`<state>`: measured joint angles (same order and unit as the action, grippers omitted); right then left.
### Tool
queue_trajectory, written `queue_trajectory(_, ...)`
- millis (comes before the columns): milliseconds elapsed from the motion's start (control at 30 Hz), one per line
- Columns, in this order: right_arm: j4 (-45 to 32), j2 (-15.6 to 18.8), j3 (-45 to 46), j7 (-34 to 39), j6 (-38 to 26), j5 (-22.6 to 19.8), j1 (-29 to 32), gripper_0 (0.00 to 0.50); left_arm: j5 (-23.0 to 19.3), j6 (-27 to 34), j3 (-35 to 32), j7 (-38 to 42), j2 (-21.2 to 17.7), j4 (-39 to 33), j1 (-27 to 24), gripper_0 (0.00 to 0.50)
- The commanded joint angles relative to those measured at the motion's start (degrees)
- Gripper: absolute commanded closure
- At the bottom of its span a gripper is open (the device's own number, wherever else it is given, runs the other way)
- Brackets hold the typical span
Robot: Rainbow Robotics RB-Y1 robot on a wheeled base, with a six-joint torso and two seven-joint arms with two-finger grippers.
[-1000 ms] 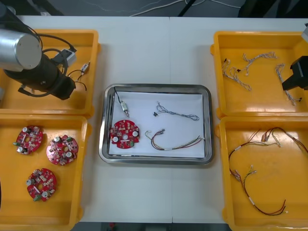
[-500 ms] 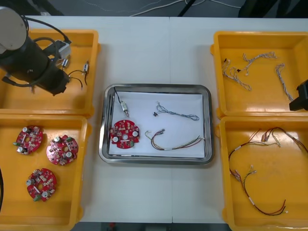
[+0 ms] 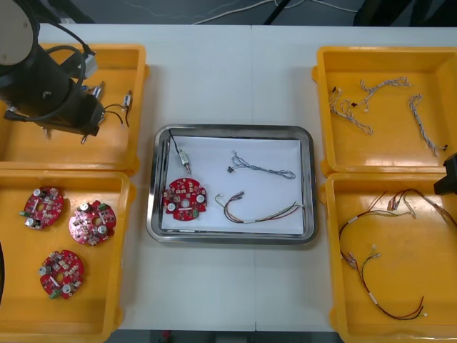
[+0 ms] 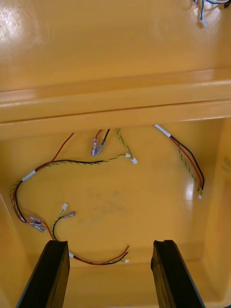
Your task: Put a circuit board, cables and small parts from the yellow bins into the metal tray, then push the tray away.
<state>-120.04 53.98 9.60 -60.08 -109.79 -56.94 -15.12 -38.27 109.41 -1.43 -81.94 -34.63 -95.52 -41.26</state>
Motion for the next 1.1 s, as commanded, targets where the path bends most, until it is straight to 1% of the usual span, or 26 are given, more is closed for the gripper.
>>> queue_trajectory(33,-2.74,2.54,1.91,3.12,-0.21,0.69,1.84,0.0,-0.76,0.59,1.96,8.46,-1.94,-4.33,-2.77,0.5)
queue_trajectory(167,-2.83,2.54,1.91,3.04,-0.21,0.43,2.02,0.0,-0.76,0.59,4.42,14.61,-1.76,-6.52,-2.77,0.5)
queue_trajectory(367,-2.83,2.54,1.91,3.04,-0.21,0.69,2.02,0.0,-0.32,0.59,7.5,22.26,-0.09,-9.42,-2.77,0.5)
queue_trajectory(467,-2.83,2.54,1.91,2.86,-0.21,0.96,2.11,0.0,1.0,0.59,9.87,26.3,1.05,-11.01,-3.03,0.5)
queue_trajectory(567,-2.83,2.54,1.91,2.86,-0.21,0.96,2.11,0.0,1.97,0.59,11.19,28.59,2.02,-11.62,-3.21,0.5)
queue_trajectory(600,-2.83,2.54,1.91,2.86,-0.21,0.96,2.11,0.0,3.02,0.59,12.42,30.17,2.81,-12.24,-3.47,0.5)
queue_trajectory(633,-2.83,2.54,1.91,2.86,-0.21,0.96,2.11,0.0,3.02,0.59,12.42,30.17,2.81,-12.24,-3.47,0.5)
queue_trajectory(700,-2.83,2.54,1.91,2.86,-0.21,0.96,2.11,0.0,4.43,0.59,14.35,32.54,4.3,-12.41,-4.26,0.5)
queue_trajectory(933,-2.83,2.54,1.91,2.86,-0.21,0.96,2.11,0.0,7.15,0.59,17.08,34.39,7.64,-12.33,-5.49,0.5)
queue_trajectory(1100,-2.83,2.54,1.91,2.86,-0.21,0.96,2.11,0.0,11.2,0.59,20.68,35.88,10.02,-12.15,-6.37,0.5)
